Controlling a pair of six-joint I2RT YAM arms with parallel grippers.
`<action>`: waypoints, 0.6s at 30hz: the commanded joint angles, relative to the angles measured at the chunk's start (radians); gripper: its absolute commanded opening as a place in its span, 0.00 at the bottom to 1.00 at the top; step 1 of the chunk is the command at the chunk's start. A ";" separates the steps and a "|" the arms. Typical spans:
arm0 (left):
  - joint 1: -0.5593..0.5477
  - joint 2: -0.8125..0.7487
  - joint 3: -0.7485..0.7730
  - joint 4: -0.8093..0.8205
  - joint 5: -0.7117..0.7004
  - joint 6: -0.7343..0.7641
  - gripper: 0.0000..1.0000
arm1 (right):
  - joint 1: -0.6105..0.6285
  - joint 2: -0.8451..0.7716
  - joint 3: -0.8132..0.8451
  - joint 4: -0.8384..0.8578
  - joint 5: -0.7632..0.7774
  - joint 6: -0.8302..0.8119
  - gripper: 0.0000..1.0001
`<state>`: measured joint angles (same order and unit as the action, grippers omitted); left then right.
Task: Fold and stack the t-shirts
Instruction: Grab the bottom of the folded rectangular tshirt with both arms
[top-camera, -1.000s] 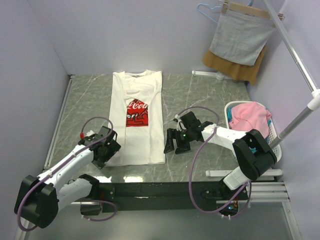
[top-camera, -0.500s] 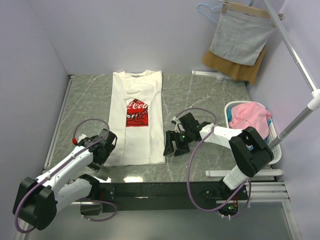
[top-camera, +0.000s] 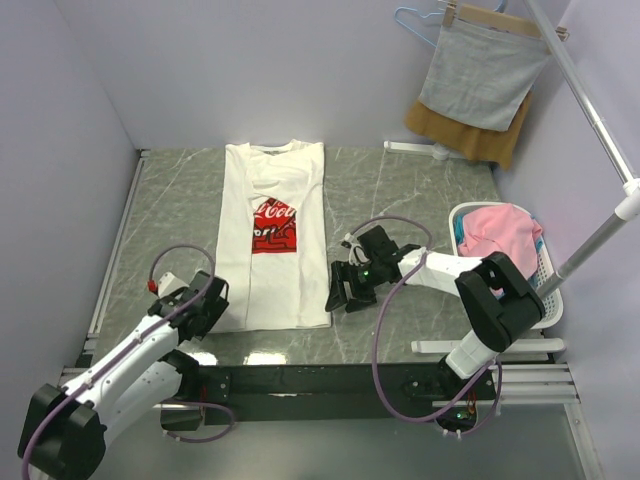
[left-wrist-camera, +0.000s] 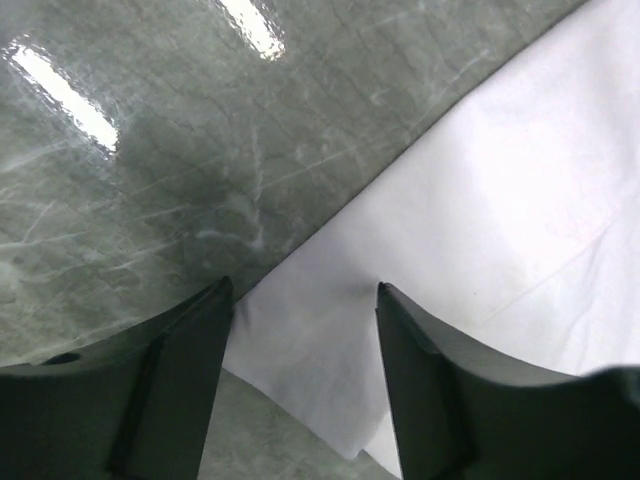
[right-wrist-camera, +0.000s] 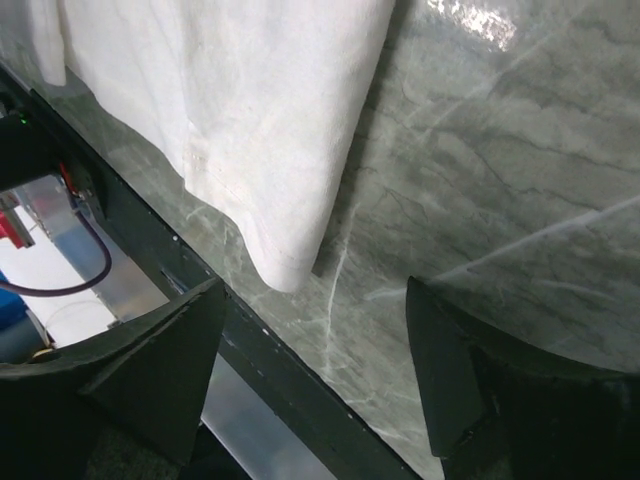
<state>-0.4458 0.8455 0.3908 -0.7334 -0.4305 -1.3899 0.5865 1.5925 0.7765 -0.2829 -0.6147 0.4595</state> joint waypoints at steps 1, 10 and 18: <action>-0.008 -0.046 -0.050 0.043 0.068 0.006 0.62 | 0.009 0.032 -0.032 0.091 -0.045 0.050 0.77; -0.013 -0.066 -0.059 0.057 0.079 0.015 0.44 | 0.075 0.089 -0.008 0.083 -0.017 0.090 0.63; -0.024 -0.075 -0.059 0.057 0.085 0.022 0.24 | 0.108 0.136 0.029 0.099 0.050 0.123 0.16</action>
<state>-0.4614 0.7776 0.3420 -0.6907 -0.3653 -1.3766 0.6880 1.7081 0.7879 -0.1905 -0.6456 0.5701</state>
